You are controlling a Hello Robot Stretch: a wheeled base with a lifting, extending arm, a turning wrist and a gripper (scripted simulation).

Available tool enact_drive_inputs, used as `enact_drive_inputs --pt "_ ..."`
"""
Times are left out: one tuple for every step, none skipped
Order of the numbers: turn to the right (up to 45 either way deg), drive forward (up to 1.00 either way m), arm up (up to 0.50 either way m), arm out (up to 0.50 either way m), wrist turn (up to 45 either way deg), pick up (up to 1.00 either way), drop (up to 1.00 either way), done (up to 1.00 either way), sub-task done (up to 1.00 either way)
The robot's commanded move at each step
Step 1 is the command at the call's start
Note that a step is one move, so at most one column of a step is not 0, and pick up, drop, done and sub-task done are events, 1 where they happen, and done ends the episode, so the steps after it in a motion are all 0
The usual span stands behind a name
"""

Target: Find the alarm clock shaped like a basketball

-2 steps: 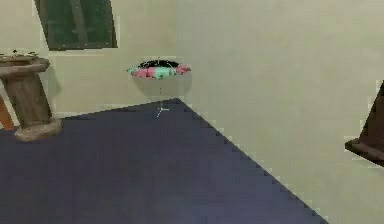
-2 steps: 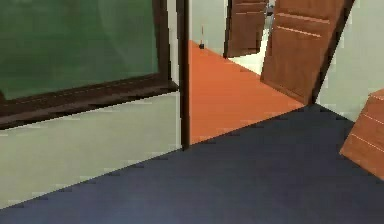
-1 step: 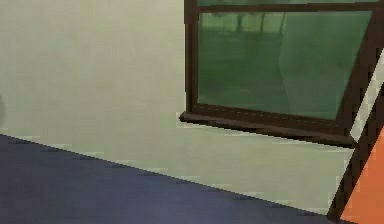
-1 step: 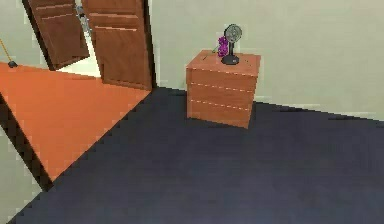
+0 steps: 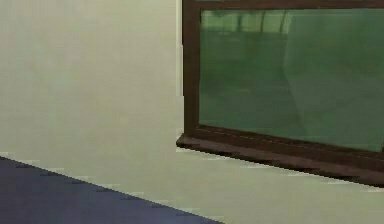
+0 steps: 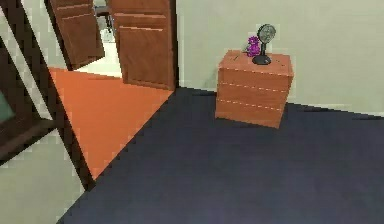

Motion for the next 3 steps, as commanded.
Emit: enact_drive_inputs --pt "-45.0 0.00 0.00 0.00 0.0 0.00 0.00 0.00 0.00" --pt "-42.0 0.00 0.00 0.00 0.0 0.00 0.00 0.00 0.00" --pt "0.0 0.80 0.00 0.00 0.0 0.00 0.00 0.00 0.00"
